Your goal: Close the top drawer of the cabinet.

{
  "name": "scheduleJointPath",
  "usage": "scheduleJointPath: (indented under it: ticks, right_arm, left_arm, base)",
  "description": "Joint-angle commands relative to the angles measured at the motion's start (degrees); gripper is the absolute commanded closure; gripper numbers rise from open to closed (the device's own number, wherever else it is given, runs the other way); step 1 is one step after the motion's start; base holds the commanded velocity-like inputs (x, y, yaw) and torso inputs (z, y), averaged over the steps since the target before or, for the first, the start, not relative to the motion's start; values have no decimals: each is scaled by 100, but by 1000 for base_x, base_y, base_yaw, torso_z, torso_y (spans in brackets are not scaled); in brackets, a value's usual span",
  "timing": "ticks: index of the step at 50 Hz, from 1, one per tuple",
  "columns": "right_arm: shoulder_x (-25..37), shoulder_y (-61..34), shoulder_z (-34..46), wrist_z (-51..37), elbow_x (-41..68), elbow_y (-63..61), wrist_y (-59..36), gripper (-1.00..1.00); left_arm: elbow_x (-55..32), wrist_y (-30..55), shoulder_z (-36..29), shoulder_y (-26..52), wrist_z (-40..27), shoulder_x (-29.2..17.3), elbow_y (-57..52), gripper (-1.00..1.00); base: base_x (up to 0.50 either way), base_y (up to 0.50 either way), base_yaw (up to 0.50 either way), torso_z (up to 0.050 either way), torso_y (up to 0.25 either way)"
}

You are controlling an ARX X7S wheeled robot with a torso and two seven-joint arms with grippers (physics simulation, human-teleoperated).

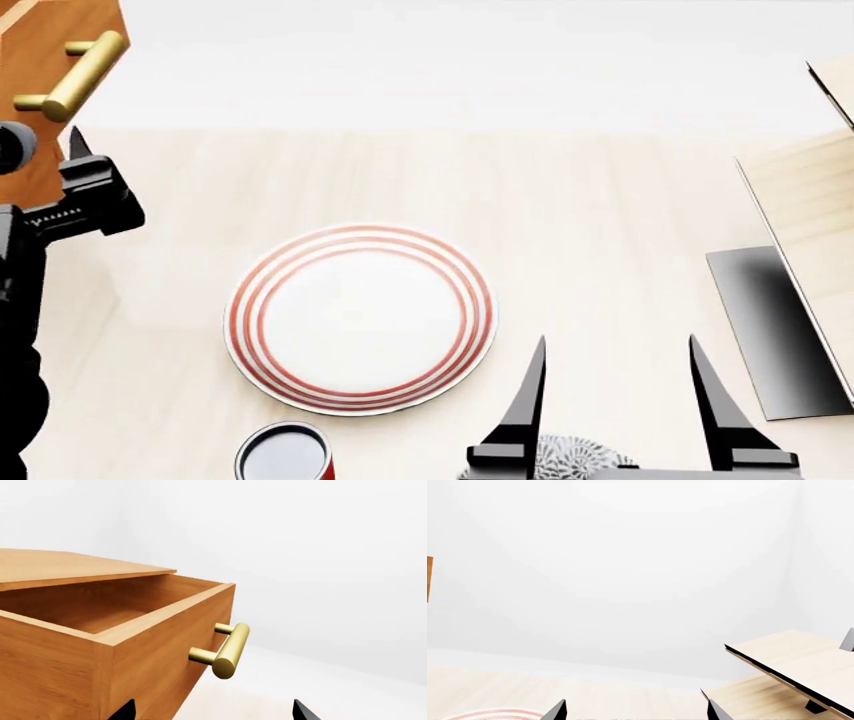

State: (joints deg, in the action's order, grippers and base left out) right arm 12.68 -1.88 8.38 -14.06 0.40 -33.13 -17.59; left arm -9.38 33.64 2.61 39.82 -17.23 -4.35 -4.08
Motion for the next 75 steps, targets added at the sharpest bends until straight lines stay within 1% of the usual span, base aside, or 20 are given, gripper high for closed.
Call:
scheduleJointPath:
  ticks: [1, 7, 12, 19, 23, 30, 33, 37, 42, 43, 44, 48, 49, 64, 68, 69, 75]
  right_arm:
    - [46, 36, 12, -36, 38, 79, 101, -100]
    - [72, 76, -15, -56, 95, 112, 168, -100]
    - [90, 99, -10, -74, 119, 111, 201, -100]
    - [125, 150, -16, -98, 156, 125, 267, -100]
    - [147, 166, -24, -110, 180, 124, 282, -100]
    - [162, 147, -20, -116, 228, 154, 280, -100]
    - [165, 137, -14, -129, 231, 152, 267, -100]
    - [175, 130, -12, -136, 249, 152, 268, -100]
    - [182, 107, 8, -143, 262, 172, 262, -100]
    - [181, 104, 25, -149, 247, 177, 267, -100]
    - [181, 98, 25, -150, 255, 178, 265, -100]
    - [190, 90, 45, -156, 257, 209, 278, -100]
    - [192, 108, 44, -135, 288, 274, 356, -100]
    - [227, 74, 109, -166, 293, 251, 315, -100]
    - [238, 74, 146, -178, 267, 244, 314, -100]
    - [240, 76, 148, -179, 272, 245, 315, -100]
    - [258, 75, 141, -187, 302, 244, 332, -100]
  left_arm:
    - [151, -121, 281, 265, -535, 20, 349, -100]
    - [88, -159, 383, 558, -713, 57, 860, -100]
    - [47, -195, 350, 677, -726, 30, 1062, -100]
    - [91, -315, 264, 1144, -859, 10, 1710, -100]
    - [192, -404, 209, 1576, -977, -48, 2358, -100]
    - [181, -607, 298, 1799, -1099, -125, 2950, -100]
    - [193, -728, 394, 1954, -1254, -156, 3300, -100]
    - [192, -805, 459, 2049, -1370, -191, 3469, -100]
    - [77, -817, 692, 2054, -1559, -223, 3454, -100]
    - [38, -930, 841, 2029, -1684, -237, 3567, -100]
    - [0, -793, 870, 2083, -1708, -249, 3467, -100]
    - [-25, -750, 903, 2061, -1777, -256, 3340, -100]
    - [-106, -761, 1021, 2066, -1765, -317, 3357, -100]
    - [-155, -869, 1035, 2175, -1800, -397, 3618, -100]
    - [-144, -896, 989, 2440, -1765, -453, 3860, -100]
    - [-44, -940, 870, 2545, -1763, -471, 3918, -100]
    - [-73, -691, 898, 2656, -1868, -518, 3764, -100]
  base:
    - [0, 0, 0, 0, 0]
    - [0, 0, 0, 0, 0]
    - [0, 0, 0, 0, 0]
    - [0, 0, 0, 0, 0]
    - [0, 0, 0, 0, 0]
    - [0, 0, 0, 0, 0]
    - [0, 0, 0, 0, 0]
    - [0, 0, 0, 0, 0]
    - [0, 0, 0, 0, 0]
    - [0, 0, 0, 0, 0]
    - [0, 0, 0, 0, 0]
    - [0, 0, 0, 0, 0]
    - [0, 0, 0, 0, 0]
    - [0, 0, 0, 0, 0]
    - [0, 0, 0, 0, 0]
    - [0, 0, 0, 0, 0]
    - [0, 0, 0, 0, 0]
